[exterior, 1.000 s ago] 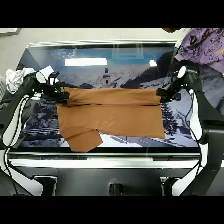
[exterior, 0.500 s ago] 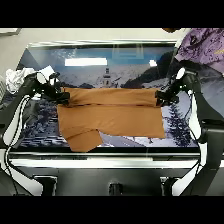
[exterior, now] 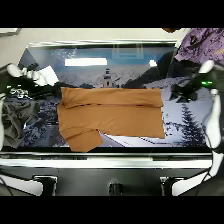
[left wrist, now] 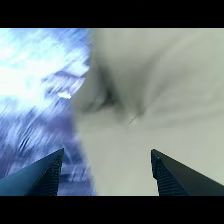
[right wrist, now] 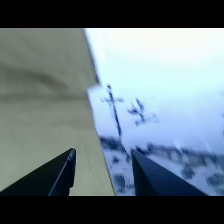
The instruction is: Fold the clothes and pants, and hang the long-sleeved shirts on hangers.
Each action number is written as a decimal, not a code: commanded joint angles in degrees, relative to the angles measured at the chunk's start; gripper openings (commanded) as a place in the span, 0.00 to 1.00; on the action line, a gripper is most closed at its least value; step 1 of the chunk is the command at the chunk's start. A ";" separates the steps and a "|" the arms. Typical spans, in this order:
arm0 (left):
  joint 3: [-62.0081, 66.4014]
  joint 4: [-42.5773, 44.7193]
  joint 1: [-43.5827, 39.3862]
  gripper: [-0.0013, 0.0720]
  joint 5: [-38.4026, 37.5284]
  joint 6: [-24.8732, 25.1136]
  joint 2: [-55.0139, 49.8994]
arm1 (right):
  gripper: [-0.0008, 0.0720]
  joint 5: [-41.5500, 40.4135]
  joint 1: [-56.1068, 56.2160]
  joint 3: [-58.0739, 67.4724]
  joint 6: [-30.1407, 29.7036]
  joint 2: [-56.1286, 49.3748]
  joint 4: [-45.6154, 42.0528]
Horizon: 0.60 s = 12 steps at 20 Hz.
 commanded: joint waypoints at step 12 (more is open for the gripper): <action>-68.02 -26.80 7.19 0.86 10.05 6.45 39.23 | 0.59 -5.46 -15.28 -40.41 -9.20 18.34 24.50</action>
